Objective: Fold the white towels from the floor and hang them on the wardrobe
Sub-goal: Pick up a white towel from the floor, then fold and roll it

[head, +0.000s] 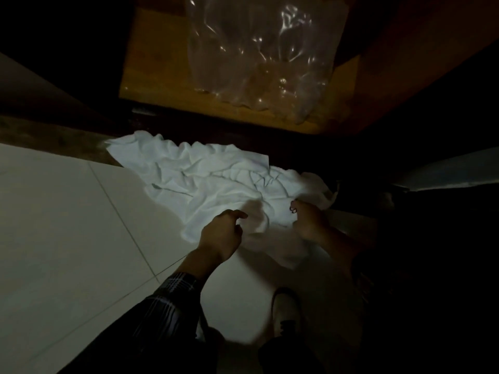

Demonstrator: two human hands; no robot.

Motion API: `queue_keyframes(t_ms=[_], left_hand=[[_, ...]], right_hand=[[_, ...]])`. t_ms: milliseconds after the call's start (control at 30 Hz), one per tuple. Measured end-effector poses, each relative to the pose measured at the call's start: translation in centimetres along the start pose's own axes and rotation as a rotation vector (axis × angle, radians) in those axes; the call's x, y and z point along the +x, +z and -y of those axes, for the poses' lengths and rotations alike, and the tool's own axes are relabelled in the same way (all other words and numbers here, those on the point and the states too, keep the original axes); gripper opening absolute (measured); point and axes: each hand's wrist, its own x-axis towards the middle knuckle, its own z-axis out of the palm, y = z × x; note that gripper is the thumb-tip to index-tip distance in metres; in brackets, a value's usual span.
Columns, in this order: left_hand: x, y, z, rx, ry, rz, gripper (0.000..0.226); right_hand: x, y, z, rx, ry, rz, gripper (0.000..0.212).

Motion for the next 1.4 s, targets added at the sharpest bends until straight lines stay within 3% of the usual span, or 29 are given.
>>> queue_keyframes(t_ms=[167, 333, 400, 500, 700, 800, 900, 1067, 1133, 1233, 1400], left_hand=[[5.4, 3.7, 2.0, 0.035, 0.001, -0.01, 0.038], [8.7, 6.8, 3.3, 0.036, 0.047, 0.001, 0.038], [9.3, 7.7, 3.4, 0.058, 0.071, 0.016, 0.038], [9.6, 8.5, 3.3, 0.072, 0.091, 0.038, 0.038], [9.4, 9.0, 2.8, 0.036, 0.13, 0.005, 0.04], [8.8, 8.4, 2.2, 0.034, 0.218, -0.124, 0.058], [8.5, 7.8, 1.9, 0.101, 0.386, -0.31, 0.076], [7.1, 5.0, 1.2, 0.272, 0.56, -0.276, 0.066], [5.0, 3.0, 0.4, 0.169, 0.521, -0.249, 0.049], [1.3, 0.5, 0.0, -0.035, 0.283, -0.207, 0.056], [-5.3, -2.4, -0.6, -0.106, 0.079, -0.113, 0.05]], right_hand=[[7.0, 2.7, -1.5, 0.088, 0.031, 0.028, 0.061], [11.1, 5.5, -3.0, -0.113, 0.035, -0.011, 0.082], [11.7, 6.1, -3.5, -0.183, 0.044, -0.066, 0.065], [11.8, 6.6, -3.8, -0.078, 0.036, -0.047, 0.039], [9.5, 4.9, -3.3, 0.355, -0.108, -0.04, 0.033], [6.7, 3.0, -1.8, 0.503, -0.166, 0.016, 0.029], [4.2, 0.9, -0.1, 0.497, -0.249, 0.114, 0.029], [0.4, -3.1, 3.5, 0.297, -0.235, 0.278, 0.036], [-0.9, -4.4, 4.6, 0.215, -0.297, 0.264, 0.041], [-3.0, -5.7, 5.9, -0.112, -0.35, 0.25, 0.058], [-7.8, -8.5, 8.5, -0.318, -0.341, 0.128, 0.044]])
